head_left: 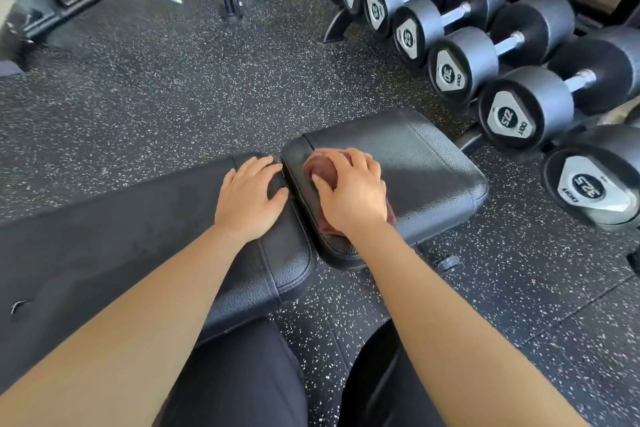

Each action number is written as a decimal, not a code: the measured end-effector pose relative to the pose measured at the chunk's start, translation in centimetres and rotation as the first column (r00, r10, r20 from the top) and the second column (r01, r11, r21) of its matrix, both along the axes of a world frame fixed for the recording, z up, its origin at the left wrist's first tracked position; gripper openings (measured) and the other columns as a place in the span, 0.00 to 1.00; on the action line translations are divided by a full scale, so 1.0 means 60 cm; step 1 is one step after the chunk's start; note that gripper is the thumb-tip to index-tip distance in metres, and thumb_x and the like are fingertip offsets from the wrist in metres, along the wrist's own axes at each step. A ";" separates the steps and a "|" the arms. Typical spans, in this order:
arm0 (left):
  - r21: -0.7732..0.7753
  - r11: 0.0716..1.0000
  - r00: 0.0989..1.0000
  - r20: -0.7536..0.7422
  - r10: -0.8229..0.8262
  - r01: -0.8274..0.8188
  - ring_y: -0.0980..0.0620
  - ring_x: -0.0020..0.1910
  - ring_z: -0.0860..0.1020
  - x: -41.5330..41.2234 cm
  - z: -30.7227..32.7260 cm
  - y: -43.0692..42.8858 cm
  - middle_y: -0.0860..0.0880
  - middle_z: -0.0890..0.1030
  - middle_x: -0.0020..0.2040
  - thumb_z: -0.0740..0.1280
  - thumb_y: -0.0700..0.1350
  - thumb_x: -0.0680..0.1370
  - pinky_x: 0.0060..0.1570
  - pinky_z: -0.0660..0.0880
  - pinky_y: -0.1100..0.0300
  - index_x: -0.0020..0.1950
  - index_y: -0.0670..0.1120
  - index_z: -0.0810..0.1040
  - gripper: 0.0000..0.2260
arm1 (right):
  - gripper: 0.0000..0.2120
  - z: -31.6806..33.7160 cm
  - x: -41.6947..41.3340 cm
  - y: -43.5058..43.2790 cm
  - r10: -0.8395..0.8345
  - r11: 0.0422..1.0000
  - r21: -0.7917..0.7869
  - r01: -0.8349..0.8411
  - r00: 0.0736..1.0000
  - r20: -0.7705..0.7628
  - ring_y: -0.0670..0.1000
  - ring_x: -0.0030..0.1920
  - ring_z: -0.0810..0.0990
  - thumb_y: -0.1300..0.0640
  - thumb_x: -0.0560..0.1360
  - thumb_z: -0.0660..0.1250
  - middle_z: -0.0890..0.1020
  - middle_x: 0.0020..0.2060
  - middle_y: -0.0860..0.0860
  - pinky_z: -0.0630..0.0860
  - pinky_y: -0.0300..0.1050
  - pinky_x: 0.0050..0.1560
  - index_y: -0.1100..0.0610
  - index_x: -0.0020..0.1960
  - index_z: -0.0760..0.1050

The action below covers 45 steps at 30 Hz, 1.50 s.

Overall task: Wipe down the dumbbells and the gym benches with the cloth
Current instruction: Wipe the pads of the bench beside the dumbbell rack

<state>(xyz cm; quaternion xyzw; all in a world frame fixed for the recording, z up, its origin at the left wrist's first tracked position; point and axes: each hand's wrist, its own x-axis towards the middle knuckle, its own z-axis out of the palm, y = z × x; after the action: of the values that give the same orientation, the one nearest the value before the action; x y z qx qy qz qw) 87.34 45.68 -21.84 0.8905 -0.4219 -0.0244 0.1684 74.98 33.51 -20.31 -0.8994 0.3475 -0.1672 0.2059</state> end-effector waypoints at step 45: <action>-0.018 0.999 0.993 0.108 -0.043 0.045 0.51 0.72 0.60 -0.093 -0.012 0.059 0.50 0.65 0.72 0.55 0.54 0.77 0.70 0.56 0.47 0.71 0.48 0.66 0.23 | 0.19 -0.055 -0.120 0.068 -0.014 0.982 -0.170 0.078 0.937 0.349 0.62 0.59 0.72 0.51 0.73 0.67 0.75 0.62 0.57 0.69 0.59 0.61 0.55 0.63 0.75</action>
<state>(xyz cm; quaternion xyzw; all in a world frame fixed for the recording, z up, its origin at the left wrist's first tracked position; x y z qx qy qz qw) 81.75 49.20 -22.59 0.8793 -0.4502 0.0239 0.1539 67.76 37.62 -23.61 -0.8626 0.3103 -0.3582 0.1773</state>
